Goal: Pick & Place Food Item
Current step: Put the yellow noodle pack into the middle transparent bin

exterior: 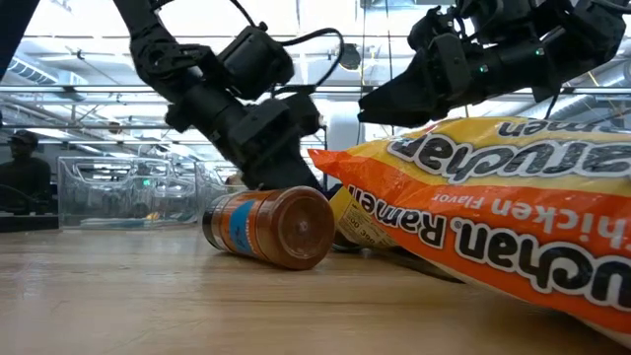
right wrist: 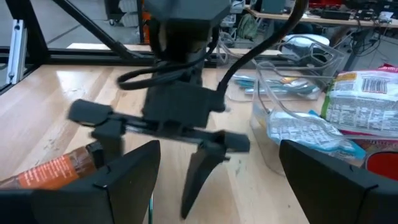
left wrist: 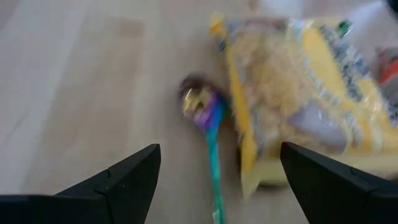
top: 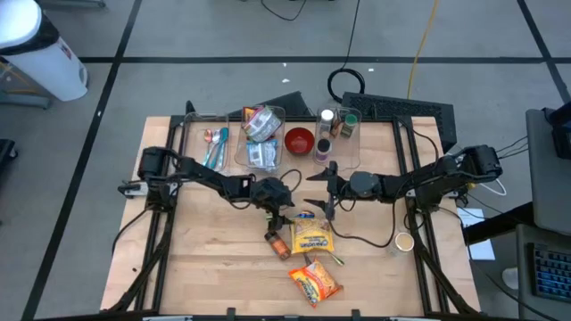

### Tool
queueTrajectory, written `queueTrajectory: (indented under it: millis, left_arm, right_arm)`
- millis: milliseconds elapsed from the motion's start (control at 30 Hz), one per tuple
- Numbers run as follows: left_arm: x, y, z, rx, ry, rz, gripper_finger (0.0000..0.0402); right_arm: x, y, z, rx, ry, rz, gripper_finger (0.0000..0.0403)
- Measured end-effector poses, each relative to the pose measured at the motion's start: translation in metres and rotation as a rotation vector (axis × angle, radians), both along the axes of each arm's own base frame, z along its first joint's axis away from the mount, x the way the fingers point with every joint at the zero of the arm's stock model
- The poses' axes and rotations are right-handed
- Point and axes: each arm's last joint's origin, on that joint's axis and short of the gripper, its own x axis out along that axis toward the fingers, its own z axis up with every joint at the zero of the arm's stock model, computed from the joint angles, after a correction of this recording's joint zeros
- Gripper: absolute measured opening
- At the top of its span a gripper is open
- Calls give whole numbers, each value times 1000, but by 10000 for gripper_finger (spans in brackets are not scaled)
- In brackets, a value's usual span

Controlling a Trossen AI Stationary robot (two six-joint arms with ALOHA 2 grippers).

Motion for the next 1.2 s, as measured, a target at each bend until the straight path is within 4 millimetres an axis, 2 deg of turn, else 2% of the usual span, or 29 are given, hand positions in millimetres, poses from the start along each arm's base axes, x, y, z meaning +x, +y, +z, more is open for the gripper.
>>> queueTrajectory:
  millis: [167,533,900,1200]
  left_arm:
    - [9,-5,0,-14,30,-35,340]
    - [8,-7,0,-35,70,-69,329]
    - [9,-7,1,-21,61,-70,193]
    - [10,-6,2,15,37,-75,105]
  right_arm:
    - [0,0,-2,-1,20,0,320]
    - [0,0,-2,-5,25,-1,320]
    - [0,0,-2,-5,25,-2,320]
    - [0,0,-2,-9,25,-2,320]
